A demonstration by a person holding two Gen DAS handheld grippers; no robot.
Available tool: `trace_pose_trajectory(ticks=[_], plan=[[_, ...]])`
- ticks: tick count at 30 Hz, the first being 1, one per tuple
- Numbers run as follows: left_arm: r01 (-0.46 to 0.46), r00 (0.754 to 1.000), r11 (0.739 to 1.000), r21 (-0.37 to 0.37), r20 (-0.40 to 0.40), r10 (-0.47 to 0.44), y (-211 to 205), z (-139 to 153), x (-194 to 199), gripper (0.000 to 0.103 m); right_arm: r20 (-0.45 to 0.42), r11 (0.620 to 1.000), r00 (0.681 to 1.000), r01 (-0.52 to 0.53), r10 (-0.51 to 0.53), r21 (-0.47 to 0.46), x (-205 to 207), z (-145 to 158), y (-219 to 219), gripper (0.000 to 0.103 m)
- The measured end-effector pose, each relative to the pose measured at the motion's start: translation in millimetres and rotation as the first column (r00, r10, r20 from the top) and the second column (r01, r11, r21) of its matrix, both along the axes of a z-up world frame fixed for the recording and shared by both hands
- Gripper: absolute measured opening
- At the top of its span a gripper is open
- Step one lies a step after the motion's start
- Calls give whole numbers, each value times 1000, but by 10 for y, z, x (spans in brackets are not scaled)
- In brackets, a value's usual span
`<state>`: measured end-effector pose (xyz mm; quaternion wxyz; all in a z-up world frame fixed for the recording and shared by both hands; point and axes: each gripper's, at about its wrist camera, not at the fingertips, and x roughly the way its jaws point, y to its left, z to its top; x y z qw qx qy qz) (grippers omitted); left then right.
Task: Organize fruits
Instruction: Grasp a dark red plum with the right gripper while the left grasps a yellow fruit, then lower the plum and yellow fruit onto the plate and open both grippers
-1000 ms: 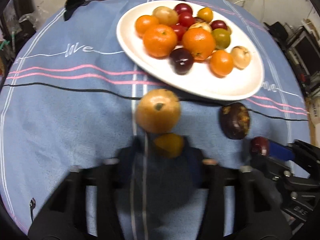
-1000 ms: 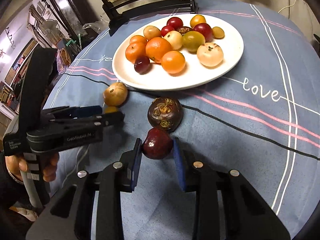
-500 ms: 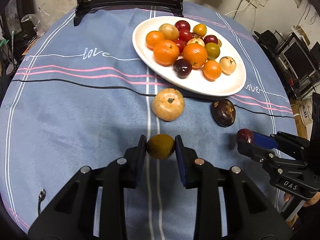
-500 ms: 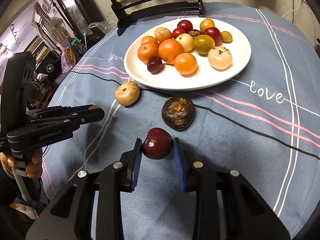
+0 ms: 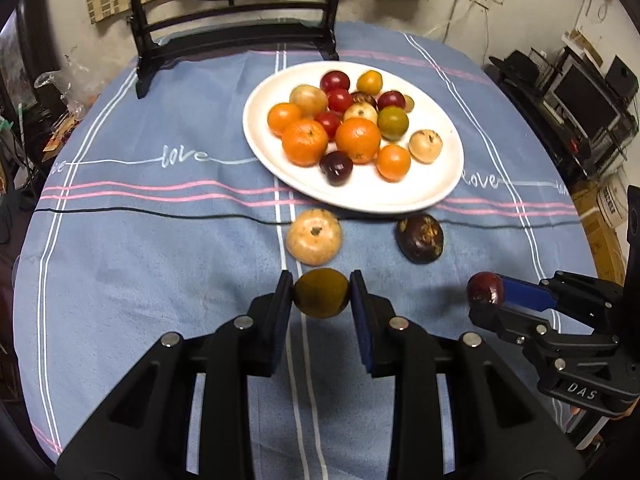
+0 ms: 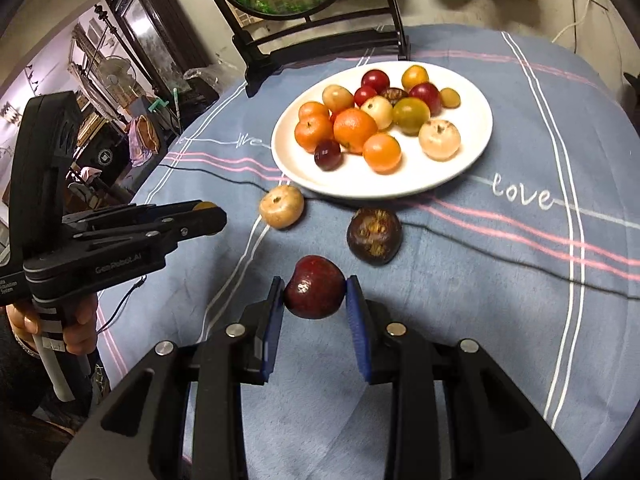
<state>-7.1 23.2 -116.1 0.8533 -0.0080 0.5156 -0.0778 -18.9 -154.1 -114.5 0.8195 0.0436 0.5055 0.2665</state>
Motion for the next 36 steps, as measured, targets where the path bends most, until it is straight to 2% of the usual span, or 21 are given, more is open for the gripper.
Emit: trace_pose_trajectory(ticks=[6,11,21,27,36], plan=[[27,1000,1000,15,-9,-27,-73,-11,10,29,-24,1000,1000,15,-15,6,-79,-70,-6,31],[48,998,998,37,46,-49,-175,191,115,29,14,999,999,29,-29,22,-9,118,-50,31],[59,987,995,74,146,-70,-296,591,375,29,145,998,988,40,-47,49,241,706,-189,31],[64,984,995,73,163,-75,-311,658,437,29,191,997,980,47,-57,59,392,917,-259,31],[59,981,994,91,178,-74,-318,663,600,29,214,998,976,36,-45,42,622,990,-244,31]])
